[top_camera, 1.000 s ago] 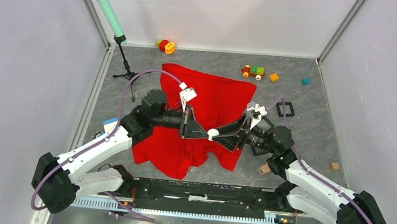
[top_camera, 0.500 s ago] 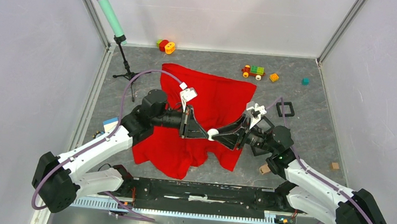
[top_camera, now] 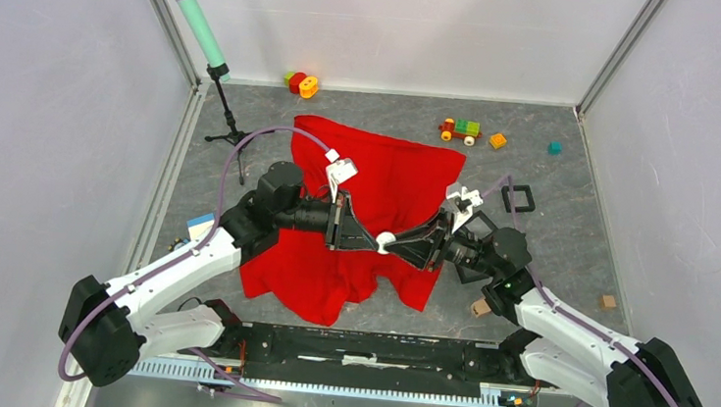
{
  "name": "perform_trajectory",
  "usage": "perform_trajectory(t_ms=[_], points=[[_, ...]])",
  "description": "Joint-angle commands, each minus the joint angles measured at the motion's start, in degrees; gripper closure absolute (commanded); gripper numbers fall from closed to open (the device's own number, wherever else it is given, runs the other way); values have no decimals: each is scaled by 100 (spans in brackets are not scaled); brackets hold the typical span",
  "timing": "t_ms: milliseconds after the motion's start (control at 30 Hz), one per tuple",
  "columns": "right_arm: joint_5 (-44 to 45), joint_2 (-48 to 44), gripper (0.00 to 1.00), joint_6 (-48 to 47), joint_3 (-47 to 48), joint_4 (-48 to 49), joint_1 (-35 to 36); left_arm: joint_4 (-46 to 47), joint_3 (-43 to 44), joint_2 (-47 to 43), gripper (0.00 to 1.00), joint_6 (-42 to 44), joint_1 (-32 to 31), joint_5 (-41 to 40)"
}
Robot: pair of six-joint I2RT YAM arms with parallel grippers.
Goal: Remove the brooch from the garment
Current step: Close the brooch.
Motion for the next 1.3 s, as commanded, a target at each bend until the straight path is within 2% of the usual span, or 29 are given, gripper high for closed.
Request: perform_trajectory(t_ms=[0,400,1000,1067,1267], points=[[84,116,72,100,176,178,-22,215,13,12,98,-95,-15,335],[121,315,82,383,257,189,-12,-66,100,39,98,183,-63,148],[658,252,84,590,67,224,-13,-409,92,37,98,356,-139,-108],[642,220,79,586,10,393,-13,-447,92,42,98,366,-139,-183],[749,92,77,565,-103,409,-18,-707,151,67,98,473,-145,-482]])
